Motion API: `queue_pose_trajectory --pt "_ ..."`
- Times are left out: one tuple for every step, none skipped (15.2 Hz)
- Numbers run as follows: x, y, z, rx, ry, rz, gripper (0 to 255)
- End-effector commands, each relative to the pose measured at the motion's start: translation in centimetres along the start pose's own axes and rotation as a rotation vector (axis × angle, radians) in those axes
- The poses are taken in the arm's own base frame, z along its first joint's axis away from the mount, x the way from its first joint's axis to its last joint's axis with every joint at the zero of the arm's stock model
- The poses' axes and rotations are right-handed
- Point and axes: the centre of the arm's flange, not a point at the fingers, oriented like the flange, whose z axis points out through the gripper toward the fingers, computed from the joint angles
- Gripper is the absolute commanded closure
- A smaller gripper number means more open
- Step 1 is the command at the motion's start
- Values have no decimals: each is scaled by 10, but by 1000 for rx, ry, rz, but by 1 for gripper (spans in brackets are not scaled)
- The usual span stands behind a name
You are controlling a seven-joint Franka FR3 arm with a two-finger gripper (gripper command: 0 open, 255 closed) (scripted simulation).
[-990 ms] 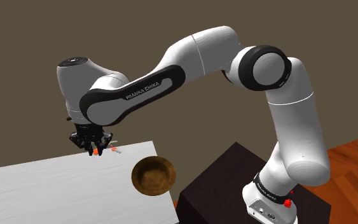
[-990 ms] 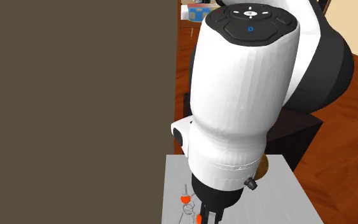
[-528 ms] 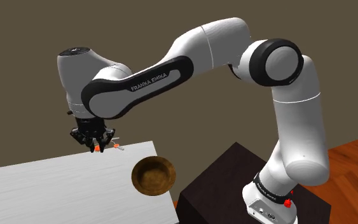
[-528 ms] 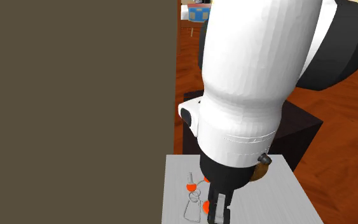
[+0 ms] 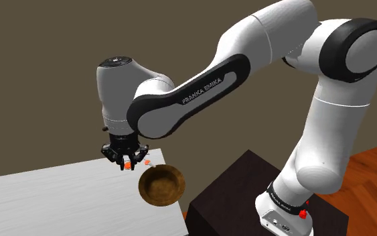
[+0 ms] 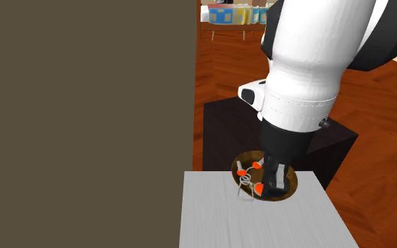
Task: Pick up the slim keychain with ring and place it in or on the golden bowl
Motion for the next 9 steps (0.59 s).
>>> queue_pose_trajectory --pt "-10 25 1 0 0 2 255" --pt "-16 36 1 0 0 2 255" --pt "-22 48 1 0 0 2 255" --pt "-28 60 0 0 0 2 255" --pt "-34 72 0 0 0 2 255" --pt "-40 84 -1 0 0 2 255" --pt "-45 95 -1 0 0 2 255" --pt "-45 95 4 0 0 2 255" --pt "-45 95 10 0 0 2 255"
